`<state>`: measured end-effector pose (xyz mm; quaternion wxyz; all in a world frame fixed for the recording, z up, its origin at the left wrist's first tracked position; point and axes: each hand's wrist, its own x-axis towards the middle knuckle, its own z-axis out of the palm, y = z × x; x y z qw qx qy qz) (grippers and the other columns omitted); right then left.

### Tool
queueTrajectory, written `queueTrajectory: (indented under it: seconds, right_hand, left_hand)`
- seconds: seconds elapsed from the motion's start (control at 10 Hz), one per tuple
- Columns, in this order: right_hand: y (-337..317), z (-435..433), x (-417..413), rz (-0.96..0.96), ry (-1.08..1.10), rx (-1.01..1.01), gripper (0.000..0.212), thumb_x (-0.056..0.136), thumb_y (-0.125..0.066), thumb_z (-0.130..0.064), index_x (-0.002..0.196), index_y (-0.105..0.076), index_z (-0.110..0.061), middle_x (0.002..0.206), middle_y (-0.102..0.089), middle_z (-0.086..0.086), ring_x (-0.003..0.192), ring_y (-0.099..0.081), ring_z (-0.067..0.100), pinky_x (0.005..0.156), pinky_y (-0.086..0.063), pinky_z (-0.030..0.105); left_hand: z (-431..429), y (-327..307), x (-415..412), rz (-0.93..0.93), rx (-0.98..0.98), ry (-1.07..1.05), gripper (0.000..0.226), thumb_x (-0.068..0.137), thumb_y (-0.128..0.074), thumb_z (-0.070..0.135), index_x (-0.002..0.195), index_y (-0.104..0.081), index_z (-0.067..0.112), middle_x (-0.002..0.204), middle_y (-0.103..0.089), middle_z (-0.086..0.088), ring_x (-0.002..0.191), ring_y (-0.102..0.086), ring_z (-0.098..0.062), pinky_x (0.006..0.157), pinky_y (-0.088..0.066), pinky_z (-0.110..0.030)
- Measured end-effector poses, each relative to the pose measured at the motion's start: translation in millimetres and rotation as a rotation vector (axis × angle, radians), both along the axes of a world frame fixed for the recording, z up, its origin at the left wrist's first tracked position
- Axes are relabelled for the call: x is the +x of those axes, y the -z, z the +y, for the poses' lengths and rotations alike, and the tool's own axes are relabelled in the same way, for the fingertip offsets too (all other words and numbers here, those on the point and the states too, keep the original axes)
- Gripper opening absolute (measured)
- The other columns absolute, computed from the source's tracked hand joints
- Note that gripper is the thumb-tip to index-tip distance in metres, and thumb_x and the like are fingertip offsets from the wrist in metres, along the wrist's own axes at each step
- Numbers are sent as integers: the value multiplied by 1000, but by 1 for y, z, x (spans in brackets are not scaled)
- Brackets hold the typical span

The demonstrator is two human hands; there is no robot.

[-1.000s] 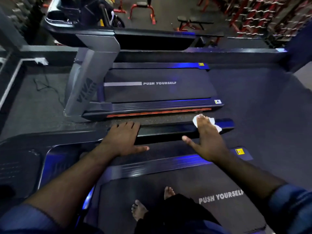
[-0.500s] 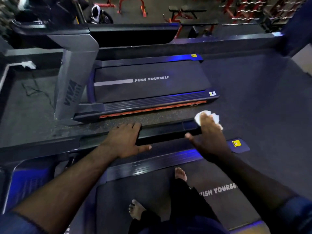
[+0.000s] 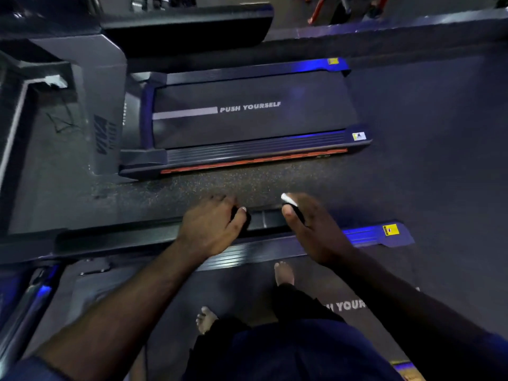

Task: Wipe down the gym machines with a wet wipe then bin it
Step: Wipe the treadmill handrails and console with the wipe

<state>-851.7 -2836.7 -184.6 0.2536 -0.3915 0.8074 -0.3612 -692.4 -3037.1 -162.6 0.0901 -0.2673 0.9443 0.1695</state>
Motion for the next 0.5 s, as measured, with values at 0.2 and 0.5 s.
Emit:
queueTrajectory:
  seconds: [0.2, 0.5]
  right_hand:
    - [-2, -5, -57, -662, 41, 138, 89, 97, -10, -81, 120, -79, -29, 135, -69, -11, 131, -56, 6, 116, -37, 34]
    - [-16, -50, -85, -656, -227, 518, 121, 71, -19, -105, 145, -61, -19, 160, -44, -1, 153, -32, 16, 122, -23, 31]
  left_hand:
    - [14, 0, -7, -64, -115, -108, 48, 98, -25, 48, 99, -65, 21, 100, -70, -6, 94, -65, -31, 80, -50, -43]
    - [-7, -3, 16, -226, -200, -259, 46, 97, -29, 45, 89, -67, 20, 94, -72, -8, 90, -66, -34, 75, -47, -42]
